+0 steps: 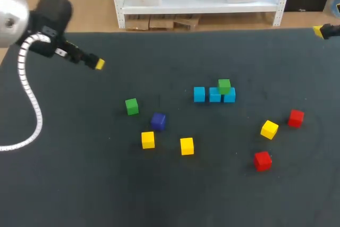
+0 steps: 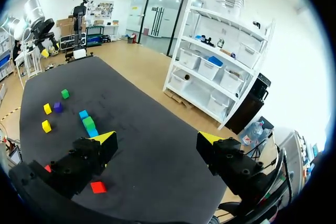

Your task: Place the blue cubes, place green cubes on the blue cubes, place the yellow cubes on the green cubes, then place the red cubes on the yellow cubes, and place purple cube on the red cubes.

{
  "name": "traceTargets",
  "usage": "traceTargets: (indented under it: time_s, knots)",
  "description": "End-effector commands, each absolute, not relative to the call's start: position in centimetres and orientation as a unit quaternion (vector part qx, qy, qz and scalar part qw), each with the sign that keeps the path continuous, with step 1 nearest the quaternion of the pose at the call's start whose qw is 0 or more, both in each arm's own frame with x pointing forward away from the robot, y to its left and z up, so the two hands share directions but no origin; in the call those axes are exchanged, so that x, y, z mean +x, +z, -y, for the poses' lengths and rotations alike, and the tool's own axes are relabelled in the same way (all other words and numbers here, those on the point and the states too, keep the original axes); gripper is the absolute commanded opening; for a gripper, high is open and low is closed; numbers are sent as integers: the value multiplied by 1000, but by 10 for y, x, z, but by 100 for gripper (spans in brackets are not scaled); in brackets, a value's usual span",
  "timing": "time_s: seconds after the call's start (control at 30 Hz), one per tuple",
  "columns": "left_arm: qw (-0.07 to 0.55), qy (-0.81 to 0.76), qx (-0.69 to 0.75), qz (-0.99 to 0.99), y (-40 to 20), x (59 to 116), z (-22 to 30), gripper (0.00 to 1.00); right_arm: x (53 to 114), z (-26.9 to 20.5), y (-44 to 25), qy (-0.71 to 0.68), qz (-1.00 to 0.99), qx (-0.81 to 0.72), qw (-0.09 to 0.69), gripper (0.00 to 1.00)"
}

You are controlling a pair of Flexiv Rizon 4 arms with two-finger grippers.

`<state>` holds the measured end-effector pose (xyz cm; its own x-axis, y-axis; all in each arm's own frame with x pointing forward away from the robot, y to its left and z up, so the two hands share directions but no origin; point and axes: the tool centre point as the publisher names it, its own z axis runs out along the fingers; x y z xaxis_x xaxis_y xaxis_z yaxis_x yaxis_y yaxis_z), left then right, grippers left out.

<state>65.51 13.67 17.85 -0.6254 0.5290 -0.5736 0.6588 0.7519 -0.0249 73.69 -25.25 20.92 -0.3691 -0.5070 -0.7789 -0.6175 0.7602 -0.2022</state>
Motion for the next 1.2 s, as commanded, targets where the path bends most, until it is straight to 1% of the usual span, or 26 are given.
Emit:
traceTargets:
  time_s: [0.03,0.23,0.43,0.67,0.9,1.13,1.2]
  knots:
    - [152,-9,438,-886,171,663,-114,100,740,254,208,67,-824,-343,446,100]
    - [132,12,459,-879,155,664,-97,100,740,254,208,67,-824,-343,446,100]
    - [105,25,473,-874,137,666,-92,100,740,254,208,67,-824,-343,446,100]
    - [49,25,505,-861,107,668,-89,100,740,254,208,67,-824,-343,446,100]
    - [11,16,533,-846,79,670,-88,100,740,254,208,67,-824,-343,446,100]
    - [-7,16,564,-826,54,672,-86,100,740,254,208,67,-824,-343,446,100]
    - [10,34,581,-813,47,672,-84,100,740,254,208,67,-824,-343,446,100]
